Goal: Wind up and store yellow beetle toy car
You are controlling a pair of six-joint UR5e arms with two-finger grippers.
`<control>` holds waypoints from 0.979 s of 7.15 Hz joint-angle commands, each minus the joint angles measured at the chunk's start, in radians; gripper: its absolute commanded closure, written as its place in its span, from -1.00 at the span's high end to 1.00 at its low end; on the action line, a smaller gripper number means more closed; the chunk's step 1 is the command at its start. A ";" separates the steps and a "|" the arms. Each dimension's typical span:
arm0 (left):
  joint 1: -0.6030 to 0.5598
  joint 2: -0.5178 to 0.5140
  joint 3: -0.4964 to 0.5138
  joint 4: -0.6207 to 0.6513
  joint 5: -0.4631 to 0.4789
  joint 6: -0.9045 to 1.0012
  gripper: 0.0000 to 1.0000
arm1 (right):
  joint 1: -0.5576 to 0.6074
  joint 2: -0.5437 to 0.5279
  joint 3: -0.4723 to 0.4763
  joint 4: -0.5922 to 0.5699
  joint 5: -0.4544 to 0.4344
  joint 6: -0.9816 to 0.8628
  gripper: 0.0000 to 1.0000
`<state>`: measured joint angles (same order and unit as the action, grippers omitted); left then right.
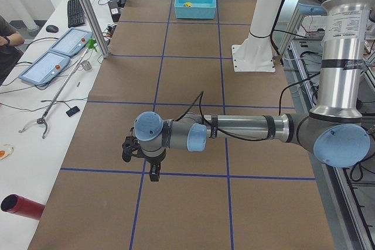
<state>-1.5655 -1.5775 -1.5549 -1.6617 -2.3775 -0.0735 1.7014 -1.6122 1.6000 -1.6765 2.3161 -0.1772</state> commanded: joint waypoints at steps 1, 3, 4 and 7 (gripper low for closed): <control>0.002 -0.006 0.003 -0.001 0.000 0.000 1.00 | -0.017 -0.008 -0.009 0.030 0.000 0.069 1.00; 0.001 -0.001 -0.002 -0.003 -0.002 -0.002 1.00 | -0.046 0.003 -0.020 0.034 0.002 0.114 1.00; 0.001 -0.001 -0.001 -0.003 -0.002 -0.002 1.00 | -0.046 0.003 -0.023 0.034 0.003 0.114 1.00; 0.004 -0.010 0.003 -0.004 -0.003 -0.002 1.00 | -0.046 0.002 -0.023 0.034 0.008 0.114 1.00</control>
<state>-1.5624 -1.5825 -1.5533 -1.6660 -2.3802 -0.0762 1.6556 -1.6096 1.5790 -1.6429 2.3223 -0.0630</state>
